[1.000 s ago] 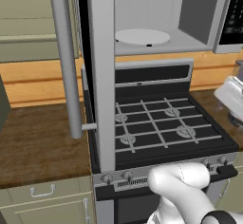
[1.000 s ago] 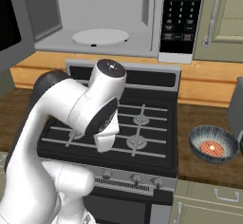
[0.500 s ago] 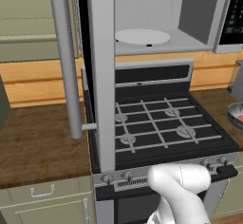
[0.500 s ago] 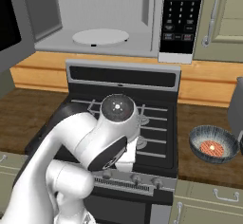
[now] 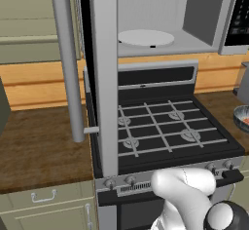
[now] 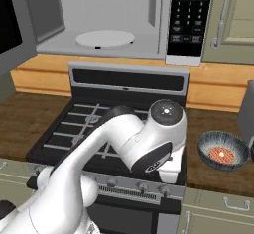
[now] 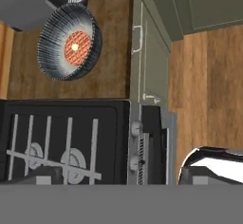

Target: Open the microwave, place the bowl with waffle inside the microwave, then close the microwave door and turn it on.

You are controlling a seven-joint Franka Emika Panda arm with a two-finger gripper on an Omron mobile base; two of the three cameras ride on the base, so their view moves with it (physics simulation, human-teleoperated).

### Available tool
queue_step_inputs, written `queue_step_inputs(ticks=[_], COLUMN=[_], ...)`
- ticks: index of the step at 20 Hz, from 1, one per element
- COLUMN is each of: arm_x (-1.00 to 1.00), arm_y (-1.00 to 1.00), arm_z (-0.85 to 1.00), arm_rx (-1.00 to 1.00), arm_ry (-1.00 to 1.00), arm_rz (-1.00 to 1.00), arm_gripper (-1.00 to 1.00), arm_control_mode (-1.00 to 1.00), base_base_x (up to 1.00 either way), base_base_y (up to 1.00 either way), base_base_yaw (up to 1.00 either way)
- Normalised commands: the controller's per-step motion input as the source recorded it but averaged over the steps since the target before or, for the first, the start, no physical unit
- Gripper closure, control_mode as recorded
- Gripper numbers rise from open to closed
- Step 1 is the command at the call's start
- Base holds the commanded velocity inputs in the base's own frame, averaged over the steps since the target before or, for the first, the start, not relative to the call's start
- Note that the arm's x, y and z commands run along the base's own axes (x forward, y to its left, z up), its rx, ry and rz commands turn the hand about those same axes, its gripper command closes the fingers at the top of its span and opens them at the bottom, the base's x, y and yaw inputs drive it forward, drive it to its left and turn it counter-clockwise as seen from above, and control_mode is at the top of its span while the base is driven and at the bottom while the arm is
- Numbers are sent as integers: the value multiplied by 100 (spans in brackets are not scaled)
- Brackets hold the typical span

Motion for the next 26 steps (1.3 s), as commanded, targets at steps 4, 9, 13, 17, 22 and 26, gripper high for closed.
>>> queue_step_inputs(ticks=[4, 9, 13, 17, 22, 26], arm_x=[46, 53, 52, 41, 41, 46], arm_y=[-79, -53, -43, -52, -52, -57], arm_z=[-25, -40, -46, -51, -55, -37], arm_rx=[1, 3, 0, 0, 0, 3], arm_ry=[3, 0, 0, 4, 5, 6], arm_rz=[0, 0, 0, 0, 0, 0], arm_gripper=[-100, -100, -100, -100, -100, -100], arm_control_mode=[-100, -100, -100, -100, -100, -100], base_base_x=[0, 0, 0, 0, 0, 0], base_base_y=[0, 0, 0, 0, 0, 0], base_base_yaw=[0, 0, 0, 0, 0, 0])
